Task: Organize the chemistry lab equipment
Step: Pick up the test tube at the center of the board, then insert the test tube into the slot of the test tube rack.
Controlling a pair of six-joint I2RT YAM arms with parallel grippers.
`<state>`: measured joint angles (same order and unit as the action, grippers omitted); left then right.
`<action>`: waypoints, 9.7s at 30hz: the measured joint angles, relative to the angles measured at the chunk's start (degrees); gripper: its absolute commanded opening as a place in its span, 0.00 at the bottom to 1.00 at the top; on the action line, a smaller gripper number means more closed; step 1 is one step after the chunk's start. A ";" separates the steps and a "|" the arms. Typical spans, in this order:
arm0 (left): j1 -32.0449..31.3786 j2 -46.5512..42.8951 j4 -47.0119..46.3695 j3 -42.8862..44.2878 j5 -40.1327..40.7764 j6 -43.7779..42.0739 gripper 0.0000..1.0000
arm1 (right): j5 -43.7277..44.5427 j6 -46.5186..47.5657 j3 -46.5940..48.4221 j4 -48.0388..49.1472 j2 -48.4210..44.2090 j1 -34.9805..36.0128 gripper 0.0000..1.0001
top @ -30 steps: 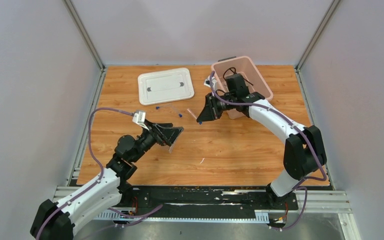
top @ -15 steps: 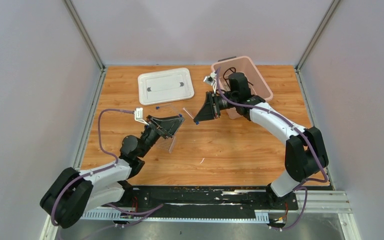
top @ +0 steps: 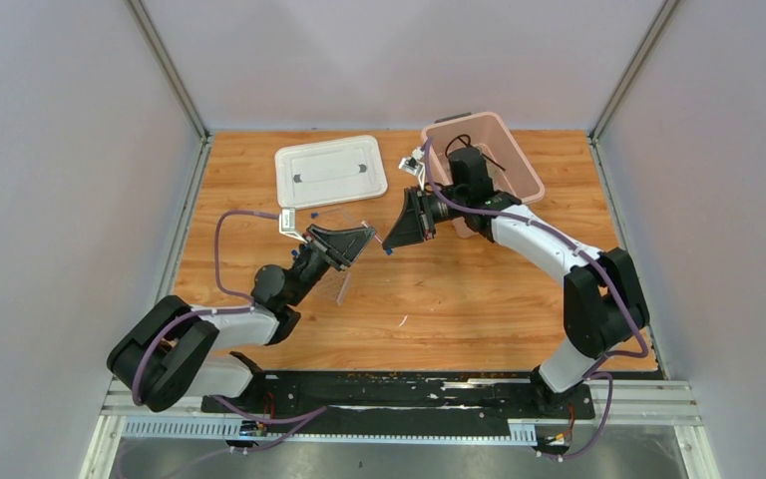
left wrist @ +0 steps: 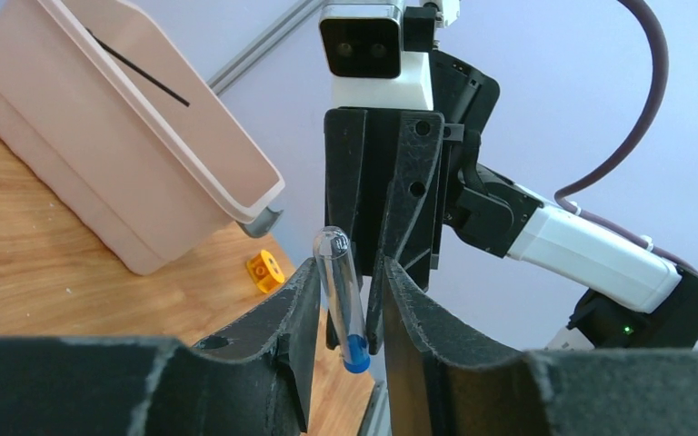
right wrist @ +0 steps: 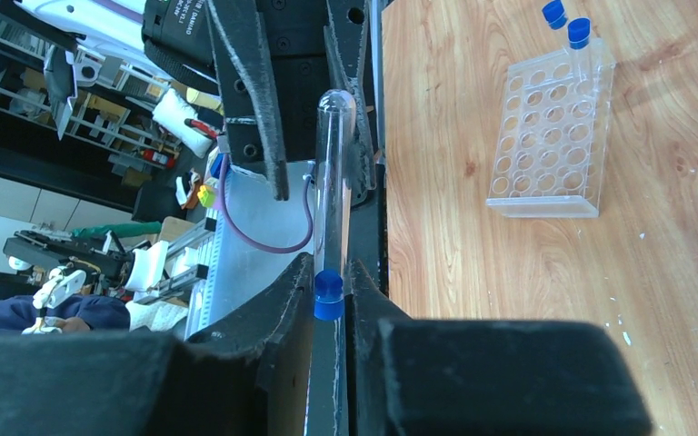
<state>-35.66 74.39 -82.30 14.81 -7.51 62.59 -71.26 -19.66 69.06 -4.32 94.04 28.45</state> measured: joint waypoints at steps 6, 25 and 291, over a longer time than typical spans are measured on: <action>0.00 1.09 -0.74 0.50 -1.03 0.28 0.37 | -0.68 -0.02 0.00 0.33 0.17 0.04 0.00; -1.33 3.06 -0.48 2.62 -3.28 0.13 0.00 | -1.70 0.33 0.00 0.15 0.22 0.50 0.00; 4.37 15.34 121.17 49.83 21.86 -46.49 0.38 | -2.58 13.35 6.01 -16.44 8.20 0.22 0.75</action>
<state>-31.29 89.73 38.87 64.64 14.35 16.10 -73.84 -6.31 75.07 -20.75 102.24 28.67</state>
